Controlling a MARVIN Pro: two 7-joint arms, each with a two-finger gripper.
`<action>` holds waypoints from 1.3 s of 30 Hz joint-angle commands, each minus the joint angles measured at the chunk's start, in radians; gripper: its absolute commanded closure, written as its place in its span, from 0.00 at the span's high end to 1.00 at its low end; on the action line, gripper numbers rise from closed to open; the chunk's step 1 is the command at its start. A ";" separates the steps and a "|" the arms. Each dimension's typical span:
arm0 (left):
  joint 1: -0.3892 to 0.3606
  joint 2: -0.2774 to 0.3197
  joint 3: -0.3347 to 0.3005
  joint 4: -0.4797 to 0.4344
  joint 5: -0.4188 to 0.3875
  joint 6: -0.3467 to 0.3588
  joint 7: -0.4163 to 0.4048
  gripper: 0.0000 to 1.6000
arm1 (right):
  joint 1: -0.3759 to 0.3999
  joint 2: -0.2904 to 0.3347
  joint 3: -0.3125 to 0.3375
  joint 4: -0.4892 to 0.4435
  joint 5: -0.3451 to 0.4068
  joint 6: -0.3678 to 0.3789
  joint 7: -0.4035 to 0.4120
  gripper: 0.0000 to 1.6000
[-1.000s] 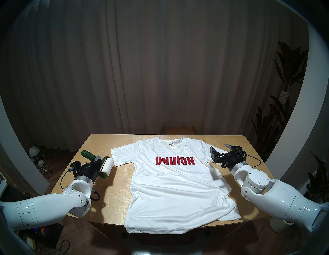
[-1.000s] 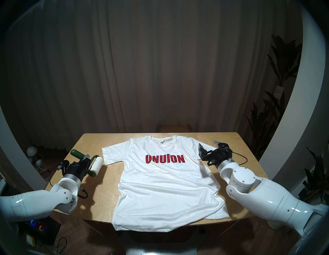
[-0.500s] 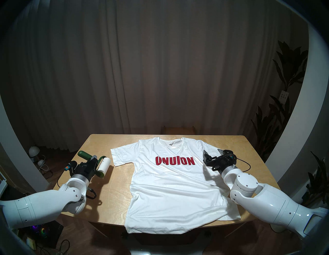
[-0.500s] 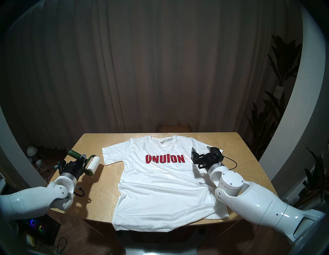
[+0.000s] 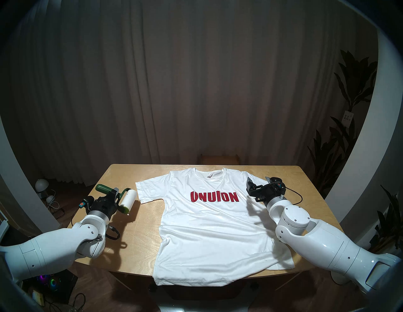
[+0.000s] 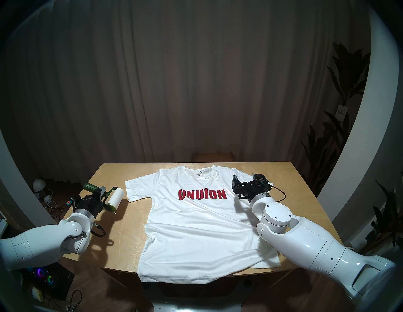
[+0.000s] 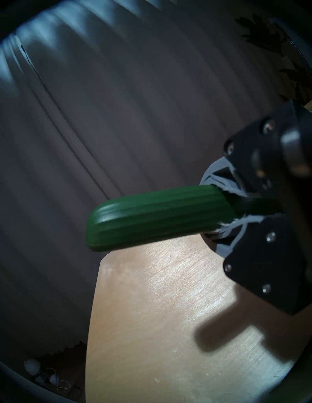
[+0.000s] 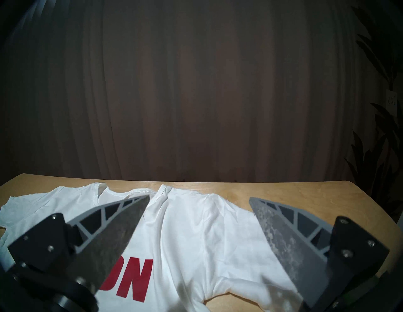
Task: Use the fur roller to clean a top
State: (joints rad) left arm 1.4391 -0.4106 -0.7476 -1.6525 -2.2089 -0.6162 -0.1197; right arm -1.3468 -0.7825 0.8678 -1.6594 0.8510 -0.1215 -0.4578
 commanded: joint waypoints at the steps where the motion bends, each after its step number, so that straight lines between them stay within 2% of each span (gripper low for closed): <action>1: 0.002 -0.023 -0.035 0.003 -0.057 0.018 -0.072 0.00 | 0.064 -0.034 0.012 -0.005 -0.022 0.006 -0.010 1.00; 23: 0.091 -0.069 -0.101 0.088 -0.314 0.148 -0.287 0.00 | 0.148 -0.101 -0.008 0.047 -0.085 0.068 -0.055 1.00; 31: 0.126 -0.095 -0.136 0.119 -0.413 0.229 -0.385 0.00 | 0.173 -0.125 -0.020 0.066 -0.111 0.093 -0.070 1.00; 39: 0.164 -0.121 -0.183 0.155 -0.524 0.339 -0.498 0.00 | 0.190 -0.145 -0.037 0.095 -0.141 0.116 -0.089 1.00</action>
State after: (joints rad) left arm 1.5835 -0.5166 -0.8752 -1.5087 -2.6617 -0.3553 -0.5147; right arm -1.1966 -0.9017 0.8391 -1.5780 0.7397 -0.0112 -0.5375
